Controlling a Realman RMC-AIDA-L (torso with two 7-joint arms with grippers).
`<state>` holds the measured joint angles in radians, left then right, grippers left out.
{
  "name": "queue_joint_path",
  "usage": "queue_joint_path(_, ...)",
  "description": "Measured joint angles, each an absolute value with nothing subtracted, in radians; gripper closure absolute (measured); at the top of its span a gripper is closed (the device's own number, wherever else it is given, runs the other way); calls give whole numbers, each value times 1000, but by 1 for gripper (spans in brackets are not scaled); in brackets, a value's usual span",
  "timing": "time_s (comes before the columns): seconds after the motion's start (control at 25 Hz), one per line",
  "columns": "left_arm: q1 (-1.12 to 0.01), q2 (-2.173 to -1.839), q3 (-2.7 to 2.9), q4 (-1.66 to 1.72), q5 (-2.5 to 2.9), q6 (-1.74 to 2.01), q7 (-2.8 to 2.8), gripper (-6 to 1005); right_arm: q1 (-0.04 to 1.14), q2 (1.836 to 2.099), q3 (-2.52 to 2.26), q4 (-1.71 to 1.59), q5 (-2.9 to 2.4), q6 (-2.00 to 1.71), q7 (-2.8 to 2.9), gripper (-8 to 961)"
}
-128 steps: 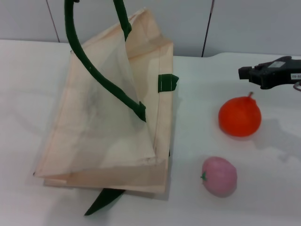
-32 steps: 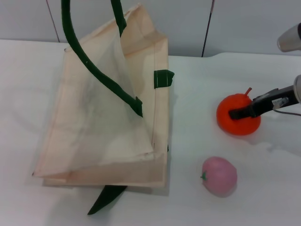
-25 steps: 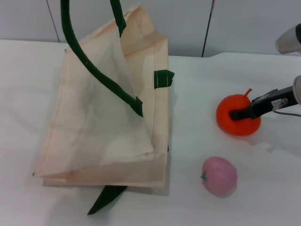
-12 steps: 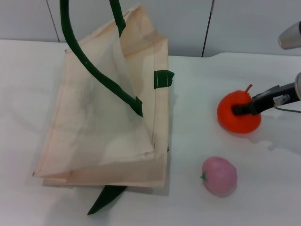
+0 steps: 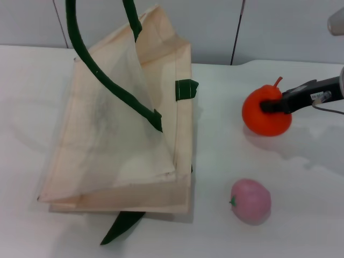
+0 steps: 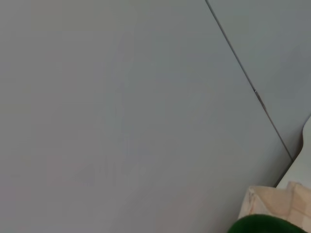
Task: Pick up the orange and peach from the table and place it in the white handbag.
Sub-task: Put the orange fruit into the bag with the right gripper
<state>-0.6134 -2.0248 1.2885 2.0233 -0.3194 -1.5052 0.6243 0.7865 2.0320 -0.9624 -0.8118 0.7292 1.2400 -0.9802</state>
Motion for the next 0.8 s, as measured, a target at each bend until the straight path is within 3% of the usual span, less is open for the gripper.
queue_joint_path(0.4, -615, -2025, 1288, 2023, -320, -1503, 621, 866, 730, 2035, -1053, -950, 1006, 1340, -1011, 662)
queue_joint_path(0.8, -648, -2028, 1302, 2025, -330, -1494, 608, 866, 748, 2033, -1276, -955, 1183, 1206, -1039, 768)
